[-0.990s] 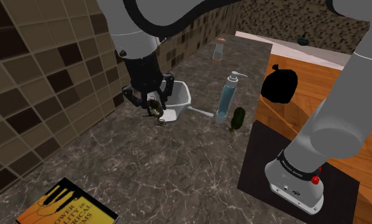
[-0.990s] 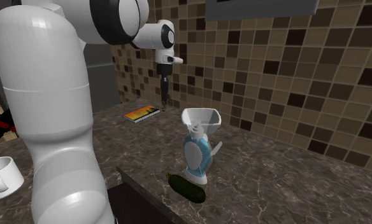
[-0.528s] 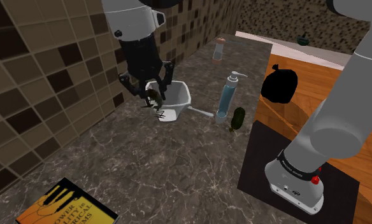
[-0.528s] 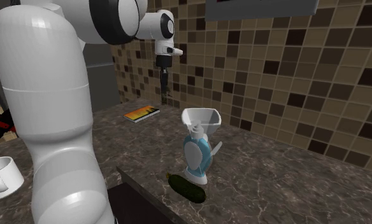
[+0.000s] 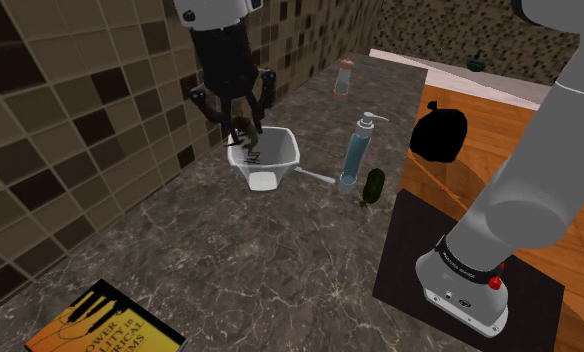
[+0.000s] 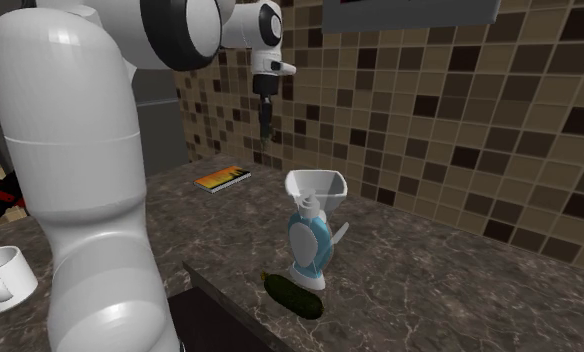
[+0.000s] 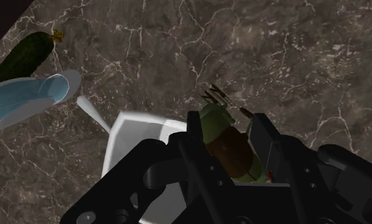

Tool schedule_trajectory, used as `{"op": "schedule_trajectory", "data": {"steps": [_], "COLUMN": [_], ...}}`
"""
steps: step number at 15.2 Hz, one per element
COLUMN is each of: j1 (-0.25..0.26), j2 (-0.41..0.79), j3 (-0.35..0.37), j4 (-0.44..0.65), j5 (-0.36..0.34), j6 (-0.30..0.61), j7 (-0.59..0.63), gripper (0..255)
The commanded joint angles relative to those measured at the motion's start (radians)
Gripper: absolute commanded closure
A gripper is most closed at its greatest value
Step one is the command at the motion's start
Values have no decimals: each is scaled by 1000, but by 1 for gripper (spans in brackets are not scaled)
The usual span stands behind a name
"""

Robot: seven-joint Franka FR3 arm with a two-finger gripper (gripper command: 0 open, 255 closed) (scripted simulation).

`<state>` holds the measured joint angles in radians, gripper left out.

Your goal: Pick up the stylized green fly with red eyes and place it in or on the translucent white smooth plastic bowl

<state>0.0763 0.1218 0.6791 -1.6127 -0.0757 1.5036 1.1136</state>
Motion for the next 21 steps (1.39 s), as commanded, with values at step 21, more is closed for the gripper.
{"op": "schedule_trajectory", "data": {"steps": [21], "j1": [-138], "j2": [91], "j3": [-113], "j4": [44], "j5": [-88], "j6": [46], "j7": [-245], "gripper": [255]}}
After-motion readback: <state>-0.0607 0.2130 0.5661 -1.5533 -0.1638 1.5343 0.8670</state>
